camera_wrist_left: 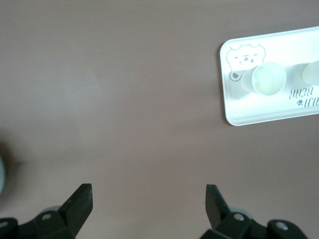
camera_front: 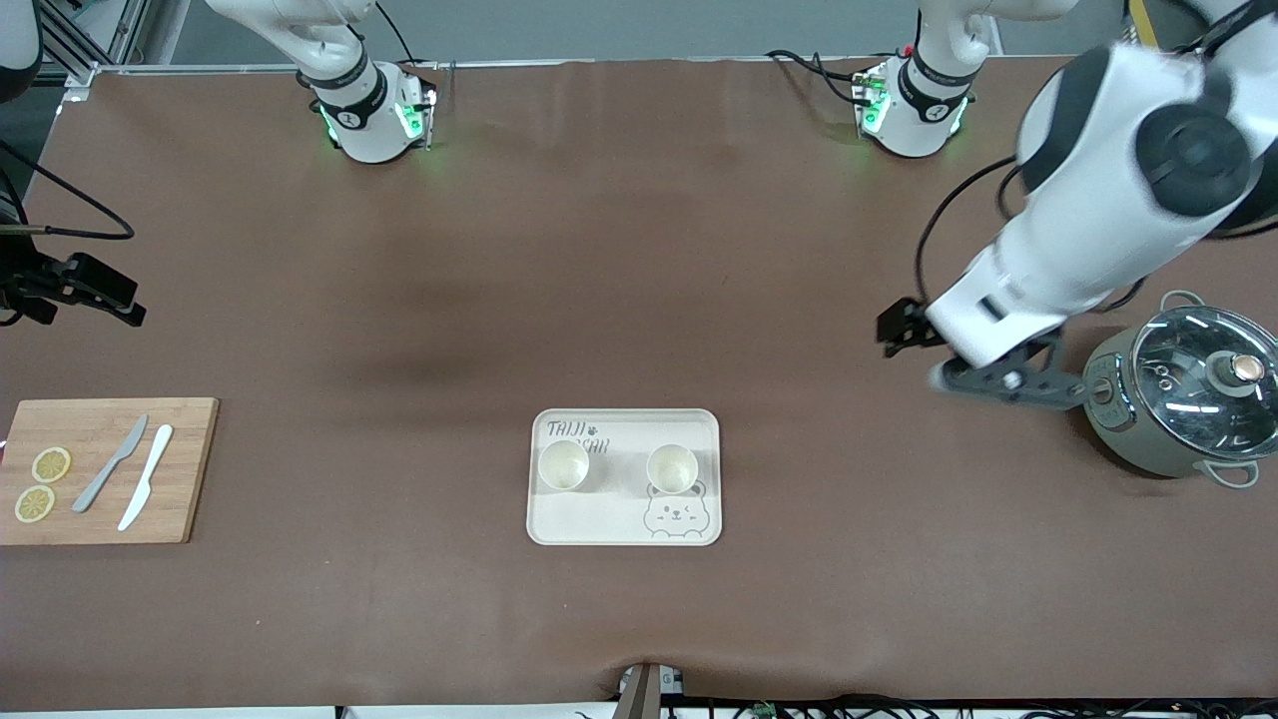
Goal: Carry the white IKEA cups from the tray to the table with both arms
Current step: 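Lower the left gripper onto one cup while the right gripper reaches the tray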
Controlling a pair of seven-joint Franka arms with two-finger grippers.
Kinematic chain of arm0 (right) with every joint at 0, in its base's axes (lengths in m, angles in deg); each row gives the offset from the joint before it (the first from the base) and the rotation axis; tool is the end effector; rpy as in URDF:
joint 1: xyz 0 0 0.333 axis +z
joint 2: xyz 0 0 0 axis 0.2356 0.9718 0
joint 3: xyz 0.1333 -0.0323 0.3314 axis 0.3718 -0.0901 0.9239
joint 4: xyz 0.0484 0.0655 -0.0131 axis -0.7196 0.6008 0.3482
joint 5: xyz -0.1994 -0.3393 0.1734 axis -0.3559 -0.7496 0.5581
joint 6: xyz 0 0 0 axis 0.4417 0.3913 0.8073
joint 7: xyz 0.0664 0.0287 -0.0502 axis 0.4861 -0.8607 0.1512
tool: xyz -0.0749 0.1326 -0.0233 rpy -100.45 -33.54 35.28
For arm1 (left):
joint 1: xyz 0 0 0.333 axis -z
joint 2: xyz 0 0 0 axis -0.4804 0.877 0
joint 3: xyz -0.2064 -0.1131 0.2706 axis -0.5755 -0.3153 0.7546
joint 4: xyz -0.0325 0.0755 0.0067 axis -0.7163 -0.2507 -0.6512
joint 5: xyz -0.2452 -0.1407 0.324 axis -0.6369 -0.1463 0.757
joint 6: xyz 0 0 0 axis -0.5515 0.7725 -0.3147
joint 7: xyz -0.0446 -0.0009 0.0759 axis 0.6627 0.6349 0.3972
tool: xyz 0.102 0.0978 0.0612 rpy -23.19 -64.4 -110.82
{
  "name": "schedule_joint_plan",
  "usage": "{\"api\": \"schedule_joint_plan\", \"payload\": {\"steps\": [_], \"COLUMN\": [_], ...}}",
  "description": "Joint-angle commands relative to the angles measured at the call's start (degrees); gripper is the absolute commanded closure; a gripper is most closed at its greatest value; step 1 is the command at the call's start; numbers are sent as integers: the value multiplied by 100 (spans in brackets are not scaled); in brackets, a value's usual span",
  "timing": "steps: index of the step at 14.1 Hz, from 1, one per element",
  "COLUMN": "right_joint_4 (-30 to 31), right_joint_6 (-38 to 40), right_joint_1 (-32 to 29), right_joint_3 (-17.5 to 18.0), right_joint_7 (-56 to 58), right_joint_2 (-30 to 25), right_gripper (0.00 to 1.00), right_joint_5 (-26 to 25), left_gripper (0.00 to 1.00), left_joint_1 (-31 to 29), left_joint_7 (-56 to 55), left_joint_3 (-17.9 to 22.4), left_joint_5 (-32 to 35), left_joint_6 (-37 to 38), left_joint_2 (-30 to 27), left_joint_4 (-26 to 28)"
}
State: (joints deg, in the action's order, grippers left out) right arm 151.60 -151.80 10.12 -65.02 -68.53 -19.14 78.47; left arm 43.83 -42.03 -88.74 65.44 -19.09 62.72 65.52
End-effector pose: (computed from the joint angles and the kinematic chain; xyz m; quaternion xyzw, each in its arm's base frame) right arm 0.6250 -0.0332 0.6080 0.9992 -0.0201 0.0337 0.0016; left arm 0.6795 -0.2497 0.5080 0.9964 -0.0805 -0.0127 0.0214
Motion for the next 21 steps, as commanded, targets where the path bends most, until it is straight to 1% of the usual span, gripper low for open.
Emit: {"api": "schedule_joint_plan", "payload": {"steps": [1,3,5,7,8,9,12,14,15,17,19,21], "right_joint_4": [11,-7,-16,1,1,1,-25,-270,-375,-508,-648,-649], "right_joint_6": [-9,-71,-80,-62,-80,-88,-439,-449,-458,-484,-676,-992], "right_joint_1": [-97,-115,-80,-1,25,52,385,561,605,615,649,781], "right_joint_3": [38,38,38,38,46,55,47,55,55,47,55,55], "right_joint_7": [106,106,115,124,124,124,63,36,27,-34,-69,-244], "right_joint_2": [-107,-54,25,174,349,481,780,1140,1333,1641,1923,2116], "right_gripper": [0,0,0,0,0,0,0,0,0,0,0,0], "right_joint_5": [80,80,71,53,71,80,80,149,298,754,853,940], "left_gripper": [0,0,0,0,0,0,0,0,0,0,0,0], "left_joint_1": [385,684,991,1447,1676,1783,1828,1819,1837,1837,1845,1863], "left_joint_7": [-337,-645,-874,-1058,-1111,-1156,-1200,-1200,-1209,-1217,-1217,-1226], "left_joint_3": [61,69,227,621,814,921,904,904,904,913,922,913], "left_joint_5": [-46,-3,24,15,15,6,-20,-38,-38,-29,-29,-29], "left_joint_6": [-266,-705,-1258,-1515,-1612,-1778,-2262,-2482,-2587,-2772,-2843,-2992], "left_joint_2": [860,1220,1650,2177,2441,2592,2952,3111,3172,3252,3278,3339], "left_joint_4": [-640,-640,-692,-1130,-1298,-1351,-1378,-1413,-1414,-1414,-1414,-1414]}}
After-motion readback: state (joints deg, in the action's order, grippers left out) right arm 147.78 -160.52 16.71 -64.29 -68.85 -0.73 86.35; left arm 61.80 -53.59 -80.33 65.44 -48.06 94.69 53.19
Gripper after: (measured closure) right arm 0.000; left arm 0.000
